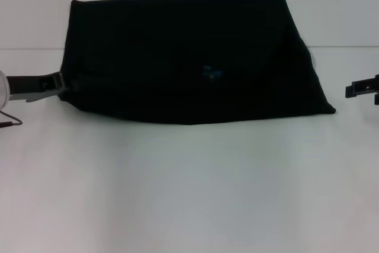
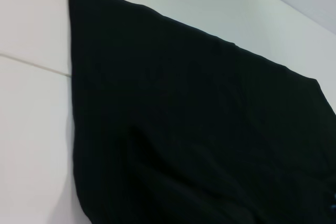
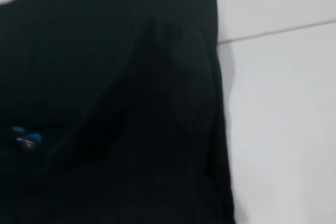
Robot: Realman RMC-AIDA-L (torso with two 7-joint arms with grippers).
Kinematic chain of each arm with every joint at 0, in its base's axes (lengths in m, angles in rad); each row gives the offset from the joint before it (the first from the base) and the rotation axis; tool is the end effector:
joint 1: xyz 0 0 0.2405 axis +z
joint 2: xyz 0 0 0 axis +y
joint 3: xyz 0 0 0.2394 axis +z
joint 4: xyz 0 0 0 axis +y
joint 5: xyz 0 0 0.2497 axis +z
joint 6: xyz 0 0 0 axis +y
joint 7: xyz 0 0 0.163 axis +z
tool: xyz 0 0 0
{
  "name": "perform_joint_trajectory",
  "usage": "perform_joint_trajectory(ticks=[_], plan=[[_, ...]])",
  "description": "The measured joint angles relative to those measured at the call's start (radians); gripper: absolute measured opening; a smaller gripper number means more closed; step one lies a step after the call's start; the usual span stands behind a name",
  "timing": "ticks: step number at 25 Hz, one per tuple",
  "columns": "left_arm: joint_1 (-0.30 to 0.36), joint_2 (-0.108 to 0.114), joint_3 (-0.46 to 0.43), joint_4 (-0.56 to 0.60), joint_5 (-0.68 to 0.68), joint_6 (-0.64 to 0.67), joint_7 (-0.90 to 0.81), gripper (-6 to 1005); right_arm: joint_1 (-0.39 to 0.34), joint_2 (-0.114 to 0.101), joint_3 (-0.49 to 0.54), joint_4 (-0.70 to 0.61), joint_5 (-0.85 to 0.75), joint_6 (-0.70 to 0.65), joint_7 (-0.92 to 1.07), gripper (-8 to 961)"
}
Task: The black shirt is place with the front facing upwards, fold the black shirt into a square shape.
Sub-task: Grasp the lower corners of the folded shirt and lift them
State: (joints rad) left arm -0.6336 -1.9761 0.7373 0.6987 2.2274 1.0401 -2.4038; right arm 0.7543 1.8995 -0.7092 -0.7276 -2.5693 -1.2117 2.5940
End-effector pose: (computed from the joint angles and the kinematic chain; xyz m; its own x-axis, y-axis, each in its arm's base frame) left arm -0.3099 0.4534 0.0559 0.2369 0.7595 0.6059 0.9658 -0.1166 -0.2314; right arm 0.2975 0.4625 0.0886 0.2673 -0.8669 -0.4207 -0.9172 -0.0950 -0.3870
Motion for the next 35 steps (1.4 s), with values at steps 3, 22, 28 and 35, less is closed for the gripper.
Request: perform_joint_trajectory(ticks=[3,22,28,35], plan=[[-0.001,-0.003,0.003,0.0,0.0,0.0,0.004,27,0.032,0.015,-0.002,0.032,-0.052,0.058,-0.001,863],[0.015,-0.007,0.001,0.004,-0.008,-0.012,0.007,28,0.107,0.101,-0.122,0.186,-0.066,0.341,-0.004,852],[0.015,-0.009,0.001,0.004,-0.008,-0.018,0.008,28,0.11,0.116,-0.153,0.199,-0.068,0.389,-0.004,853],[0.017,-0.009,-0.001,0.004,-0.008,-0.022,0.008,28,0.109,0.119,-0.171,0.228,-0.069,0.431,-0.005,854]])
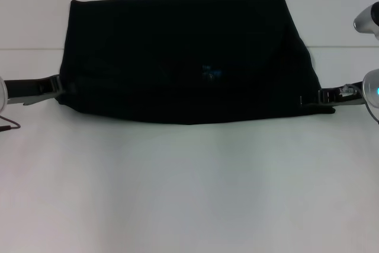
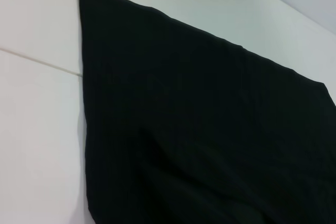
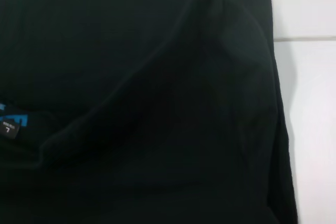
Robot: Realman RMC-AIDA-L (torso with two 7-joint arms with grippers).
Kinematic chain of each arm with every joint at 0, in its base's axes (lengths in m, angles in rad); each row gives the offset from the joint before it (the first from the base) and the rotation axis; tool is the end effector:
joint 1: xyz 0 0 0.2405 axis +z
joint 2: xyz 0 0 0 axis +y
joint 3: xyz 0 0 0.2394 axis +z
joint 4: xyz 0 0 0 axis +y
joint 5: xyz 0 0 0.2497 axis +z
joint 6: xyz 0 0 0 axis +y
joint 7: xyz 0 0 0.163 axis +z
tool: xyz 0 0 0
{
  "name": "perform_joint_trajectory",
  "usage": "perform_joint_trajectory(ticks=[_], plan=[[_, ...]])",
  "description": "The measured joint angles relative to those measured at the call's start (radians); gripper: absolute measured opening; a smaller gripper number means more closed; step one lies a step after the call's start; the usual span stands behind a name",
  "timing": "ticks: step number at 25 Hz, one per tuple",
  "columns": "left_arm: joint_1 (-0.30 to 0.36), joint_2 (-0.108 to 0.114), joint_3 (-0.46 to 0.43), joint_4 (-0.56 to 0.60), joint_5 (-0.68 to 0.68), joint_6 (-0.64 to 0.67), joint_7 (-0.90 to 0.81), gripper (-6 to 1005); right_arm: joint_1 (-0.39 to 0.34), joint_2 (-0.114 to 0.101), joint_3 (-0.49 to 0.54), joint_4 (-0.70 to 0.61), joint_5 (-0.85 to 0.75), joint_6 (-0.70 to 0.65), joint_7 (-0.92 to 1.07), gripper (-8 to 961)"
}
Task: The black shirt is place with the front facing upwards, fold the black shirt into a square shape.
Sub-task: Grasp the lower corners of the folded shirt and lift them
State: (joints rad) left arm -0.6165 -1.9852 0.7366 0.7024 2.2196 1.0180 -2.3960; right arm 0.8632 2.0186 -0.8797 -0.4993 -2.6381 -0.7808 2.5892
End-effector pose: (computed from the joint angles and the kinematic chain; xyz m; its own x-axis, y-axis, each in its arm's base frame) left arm -0.3165 0.4503 0.0548 0.2276 0.7506 0.6203 0.9669 -0.0990 -0.2351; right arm 0.2824 0.4873 -0.0115 0.4248 -0.8228 -0.3776 -0.8208 -0.1741 -0.5441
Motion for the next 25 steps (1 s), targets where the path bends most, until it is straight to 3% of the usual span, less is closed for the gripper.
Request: perform_joint_trajectory(ticks=[6,12,22,25], plan=[[0.0,0.0,0.0,-0.002,0.0,-0.009,0.0,28,0.001,0.002,-0.008,0.011,0.0,0.01,0.001,854],[0.0,0.0,0.0,-0.003,0.0,-0.012,0.0,27,0.003,0.002,-0.011,0.011,0.0,0.001,0.005,786],[0.008,-0.004,0.0,0.0,0.0,-0.017,0.0,27,0.006,-0.003,-0.008,0.006,0.006,-0.006,0.006,361],[0.009,-0.006,0.0,-0.001,0.0,-0.017,0.001,27,0.007,-0.005,-0.008,0.012,0.003,-0.006,0.006,299]])
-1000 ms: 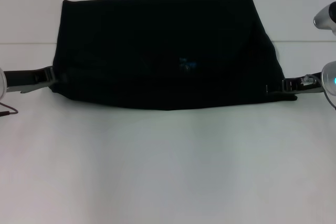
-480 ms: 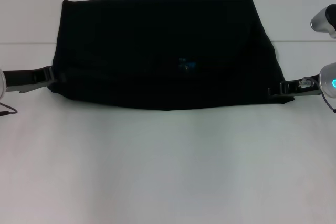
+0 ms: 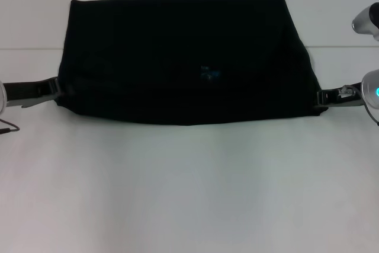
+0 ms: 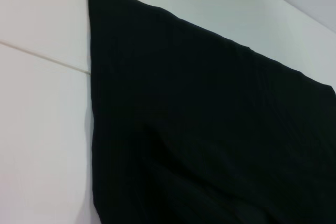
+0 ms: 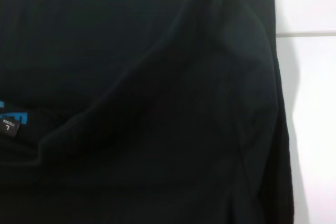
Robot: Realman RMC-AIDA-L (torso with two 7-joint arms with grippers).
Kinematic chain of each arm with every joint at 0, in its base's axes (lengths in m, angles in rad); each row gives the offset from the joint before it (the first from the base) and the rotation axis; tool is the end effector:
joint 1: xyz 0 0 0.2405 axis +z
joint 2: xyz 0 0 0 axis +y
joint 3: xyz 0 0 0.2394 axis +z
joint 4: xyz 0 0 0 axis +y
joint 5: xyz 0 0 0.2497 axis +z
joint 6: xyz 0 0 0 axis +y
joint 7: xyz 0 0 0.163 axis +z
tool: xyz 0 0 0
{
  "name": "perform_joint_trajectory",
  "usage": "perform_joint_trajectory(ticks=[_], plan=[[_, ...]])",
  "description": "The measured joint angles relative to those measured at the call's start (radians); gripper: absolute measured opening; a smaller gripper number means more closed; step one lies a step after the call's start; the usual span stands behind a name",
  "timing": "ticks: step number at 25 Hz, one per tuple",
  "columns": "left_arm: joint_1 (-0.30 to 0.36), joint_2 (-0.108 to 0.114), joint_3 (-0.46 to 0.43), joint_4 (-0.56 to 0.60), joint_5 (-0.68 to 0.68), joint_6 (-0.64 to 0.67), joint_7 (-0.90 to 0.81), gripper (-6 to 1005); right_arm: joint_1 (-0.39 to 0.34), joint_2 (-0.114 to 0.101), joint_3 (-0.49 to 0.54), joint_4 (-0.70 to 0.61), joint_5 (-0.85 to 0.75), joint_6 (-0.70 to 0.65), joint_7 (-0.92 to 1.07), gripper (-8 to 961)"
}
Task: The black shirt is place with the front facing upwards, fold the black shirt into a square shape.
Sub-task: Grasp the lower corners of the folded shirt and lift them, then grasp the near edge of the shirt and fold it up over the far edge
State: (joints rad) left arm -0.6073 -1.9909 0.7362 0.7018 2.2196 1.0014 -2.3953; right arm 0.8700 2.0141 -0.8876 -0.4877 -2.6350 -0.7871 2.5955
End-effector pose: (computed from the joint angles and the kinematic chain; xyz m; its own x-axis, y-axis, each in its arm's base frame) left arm -0.3212 0.4483 0.0534 0.2193 0.7468 0.6279 0.9675 -0.0835 -0.2386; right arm 0.2815 0.4868 -0.0133 0.4204 -0.8291 -0.3686 -0.8224 -0.1766 -0.5407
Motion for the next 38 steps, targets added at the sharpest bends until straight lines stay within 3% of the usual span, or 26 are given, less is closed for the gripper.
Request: perform_joint_trajectory(ticks=[9,11,18,20,22,26,33,38], plan=[[0.001,-0.001,0.0,0.001,-0.001,0.007,0.001,28,-0.013,-0.005,0.006,-0.022,0.001,-0.036,0.012,112],[0.002,0.001,0.0,0.003,-0.001,0.024,0.006,28,-0.023,-0.005,0.012,-0.06,0.004,-0.075,0.012,11],[0.027,0.054,-0.002,0.019,0.002,0.24,0.025,27,-0.149,0.018,0.034,-0.347,0.081,-0.334,-0.009,21],[0.04,0.064,-0.014,0.039,0.005,0.312,0.024,27,-0.205,0.014,0.035,-0.429,0.131,-0.451,-0.021,24],[0.055,0.076,-0.034,0.064,0.008,0.399,0.024,27,-0.217,0.011,0.037,-0.446,0.145,-0.487,-0.025,27],[0.085,0.092,-0.055,0.109,0.033,0.552,0.025,28,-0.284,0.006,0.072,-0.522,0.187,-0.686,-0.036,33],[0.167,0.076,-0.079,0.208,0.079,0.832,0.052,28,-0.419,0.036,0.162,-0.685,0.19,-1.008,-0.053,43],[0.229,0.054,-0.079,0.246,0.106,0.966,0.098,27,-0.486,0.039,0.206,-0.699,0.187,-1.088,-0.101,50]])
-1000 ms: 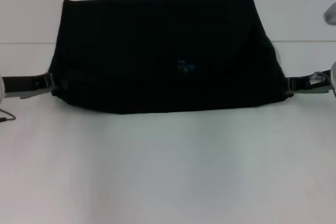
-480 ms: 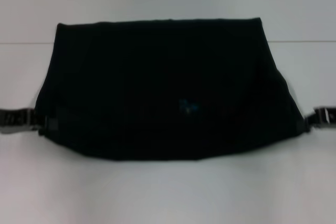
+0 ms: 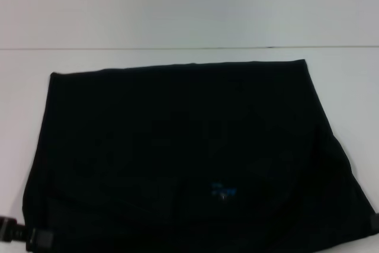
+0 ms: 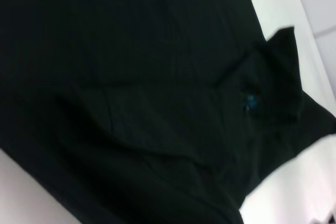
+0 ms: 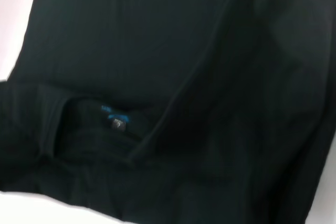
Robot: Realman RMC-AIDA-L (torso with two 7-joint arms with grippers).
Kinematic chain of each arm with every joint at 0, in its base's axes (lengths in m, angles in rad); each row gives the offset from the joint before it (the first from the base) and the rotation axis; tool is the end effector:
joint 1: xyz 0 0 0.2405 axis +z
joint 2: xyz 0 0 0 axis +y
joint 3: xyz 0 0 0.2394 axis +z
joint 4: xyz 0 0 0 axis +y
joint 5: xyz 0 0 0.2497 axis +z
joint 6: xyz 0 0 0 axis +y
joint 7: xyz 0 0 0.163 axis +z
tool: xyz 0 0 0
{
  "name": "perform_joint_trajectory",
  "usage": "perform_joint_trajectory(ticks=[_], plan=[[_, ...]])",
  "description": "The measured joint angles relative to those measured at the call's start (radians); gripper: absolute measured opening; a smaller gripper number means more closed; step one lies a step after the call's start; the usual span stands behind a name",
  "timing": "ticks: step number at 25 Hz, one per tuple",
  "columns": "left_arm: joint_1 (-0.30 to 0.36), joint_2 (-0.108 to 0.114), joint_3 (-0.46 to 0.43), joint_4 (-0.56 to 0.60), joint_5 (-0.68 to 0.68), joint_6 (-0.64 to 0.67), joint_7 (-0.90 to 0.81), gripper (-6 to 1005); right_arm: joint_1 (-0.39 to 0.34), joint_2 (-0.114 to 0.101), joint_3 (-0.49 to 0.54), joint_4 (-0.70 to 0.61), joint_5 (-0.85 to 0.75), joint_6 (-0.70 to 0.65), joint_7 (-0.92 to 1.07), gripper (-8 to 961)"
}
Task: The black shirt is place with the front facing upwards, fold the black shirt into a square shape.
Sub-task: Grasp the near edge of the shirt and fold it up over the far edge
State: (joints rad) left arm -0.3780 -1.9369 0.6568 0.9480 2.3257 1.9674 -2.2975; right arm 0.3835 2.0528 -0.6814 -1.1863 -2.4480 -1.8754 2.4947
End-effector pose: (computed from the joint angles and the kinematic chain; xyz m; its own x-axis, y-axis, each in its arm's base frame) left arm -0.3241 0.2822 0.0911 0.2686 0.9572 0.1077 0.9571 -0.2779 0.0825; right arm 0.3078 0.3034 0.0850 0.1881 -0.9710 -0.1477 -0.9797 -0.1748 -0.0983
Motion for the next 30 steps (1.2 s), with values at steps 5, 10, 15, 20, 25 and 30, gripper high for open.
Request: perform_joint_trajectory(ticks=[5,10,15,20,25,30], plan=[[0.003,0.001,-0.037,-0.016,0.004,-0.005,0.026,27,0.009,-0.017,0.066,0.094,0.002,0.029,-0.048,58],[-0.06,0.004,-0.182,0.001,-0.003,0.001,0.026,27,0.063,-0.024,0.158,0.11,0.091,0.02,-0.072,65],[-0.156,0.028,-0.258,-0.023,-0.004,-0.141,-0.058,28,0.13,-0.058,0.231,0.149,0.232,0.142,-0.052,72],[-0.229,0.021,-0.249,-0.101,0.002,-0.406,-0.121,28,0.229,-0.067,0.188,0.313,0.206,0.442,-0.053,80],[-0.257,0.016,-0.213,-0.211,0.007,-0.614,-0.129,27,0.294,-0.06,0.101,0.45,0.183,0.722,-0.067,87],[-0.252,-0.013,-0.179,-0.216,0.008,-0.754,-0.139,27,0.323,-0.04,0.015,0.491,0.177,0.892,-0.059,94]])
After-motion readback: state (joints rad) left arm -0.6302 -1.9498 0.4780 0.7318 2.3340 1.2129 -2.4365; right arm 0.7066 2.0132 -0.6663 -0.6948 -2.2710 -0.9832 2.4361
